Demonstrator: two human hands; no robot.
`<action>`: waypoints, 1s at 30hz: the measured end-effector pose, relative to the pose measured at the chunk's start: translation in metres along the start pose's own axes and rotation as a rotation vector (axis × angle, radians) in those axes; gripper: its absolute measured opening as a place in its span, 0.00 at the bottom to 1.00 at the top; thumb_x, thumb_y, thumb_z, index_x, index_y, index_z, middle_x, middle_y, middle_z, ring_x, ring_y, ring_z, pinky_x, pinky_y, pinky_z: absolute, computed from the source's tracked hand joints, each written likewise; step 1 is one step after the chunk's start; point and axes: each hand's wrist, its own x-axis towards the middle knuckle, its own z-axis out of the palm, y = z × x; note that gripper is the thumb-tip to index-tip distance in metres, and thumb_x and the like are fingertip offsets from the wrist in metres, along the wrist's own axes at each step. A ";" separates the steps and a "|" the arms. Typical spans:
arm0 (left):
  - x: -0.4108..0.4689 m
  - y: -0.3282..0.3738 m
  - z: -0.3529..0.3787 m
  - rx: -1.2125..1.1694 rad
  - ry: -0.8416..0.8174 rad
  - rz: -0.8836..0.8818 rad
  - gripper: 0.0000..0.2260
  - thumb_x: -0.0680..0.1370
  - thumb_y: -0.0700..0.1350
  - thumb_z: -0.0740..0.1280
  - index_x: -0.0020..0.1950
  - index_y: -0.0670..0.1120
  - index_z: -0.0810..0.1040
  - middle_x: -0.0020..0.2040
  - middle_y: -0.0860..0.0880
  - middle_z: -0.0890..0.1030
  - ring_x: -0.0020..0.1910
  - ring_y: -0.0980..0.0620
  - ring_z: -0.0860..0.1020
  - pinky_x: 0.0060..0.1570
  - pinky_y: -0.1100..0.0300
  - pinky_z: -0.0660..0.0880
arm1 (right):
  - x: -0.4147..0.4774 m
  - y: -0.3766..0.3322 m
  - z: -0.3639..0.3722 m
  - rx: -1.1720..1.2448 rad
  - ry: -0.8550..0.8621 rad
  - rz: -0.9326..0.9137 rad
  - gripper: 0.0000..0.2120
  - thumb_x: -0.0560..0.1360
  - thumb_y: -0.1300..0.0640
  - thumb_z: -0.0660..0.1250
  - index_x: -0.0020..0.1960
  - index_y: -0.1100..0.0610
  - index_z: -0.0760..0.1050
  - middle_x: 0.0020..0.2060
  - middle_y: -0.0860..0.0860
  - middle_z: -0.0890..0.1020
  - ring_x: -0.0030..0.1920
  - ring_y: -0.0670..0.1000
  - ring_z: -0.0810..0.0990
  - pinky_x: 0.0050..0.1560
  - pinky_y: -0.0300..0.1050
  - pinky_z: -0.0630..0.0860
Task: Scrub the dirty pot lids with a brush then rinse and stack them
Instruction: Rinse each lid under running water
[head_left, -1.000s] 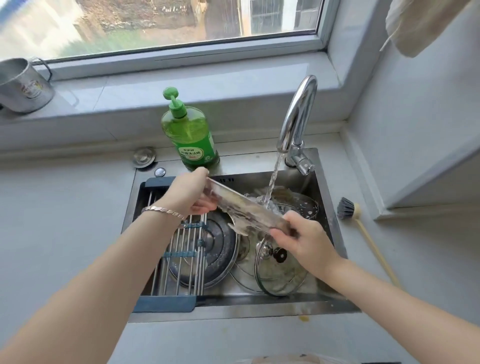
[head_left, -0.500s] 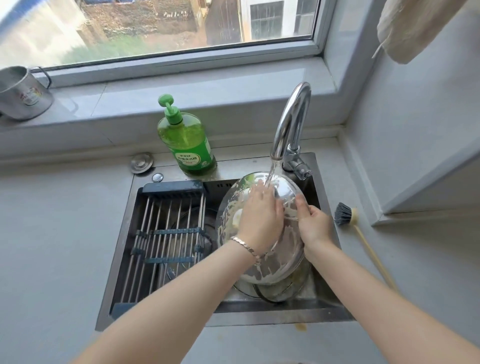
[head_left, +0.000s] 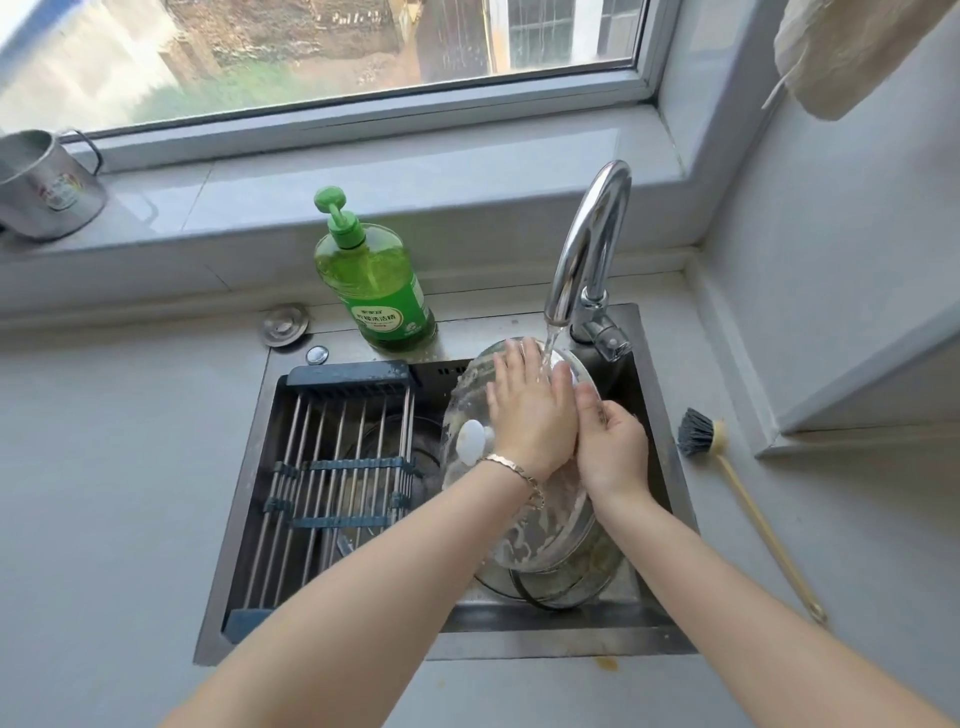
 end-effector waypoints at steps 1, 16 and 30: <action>0.004 -0.007 -0.004 0.043 -0.011 0.047 0.25 0.81 0.52 0.42 0.76 0.43 0.55 0.78 0.46 0.42 0.76 0.46 0.39 0.74 0.44 0.43 | -0.001 -0.001 0.000 -0.022 -0.021 -0.037 0.22 0.79 0.47 0.59 0.30 0.59 0.65 0.26 0.50 0.69 0.29 0.48 0.66 0.32 0.41 0.64; -0.024 -0.033 -0.037 -0.184 -0.241 0.027 0.18 0.83 0.49 0.50 0.69 0.43 0.67 0.69 0.42 0.70 0.70 0.43 0.64 0.69 0.45 0.59 | 0.016 0.022 -0.034 0.350 0.181 0.574 0.18 0.77 0.43 0.62 0.49 0.60 0.73 0.36 0.51 0.77 0.37 0.52 0.77 0.44 0.48 0.76; -0.016 -0.056 -0.048 -0.270 0.057 -0.242 0.15 0.81 0.48 0.61 0.36 0.42 0.74 0.31 0.47 0.77 0.29 0.49 0.77 0.35 0.56 0.77 | 0.017 0.037 -0.041 0.305 0.086 0.537 0.23 0.74 0.42 0.65 0.44 0.64 0.78 0.45 0.60 0.83 0.44 0.54 0.80 0.47 0.47 0.76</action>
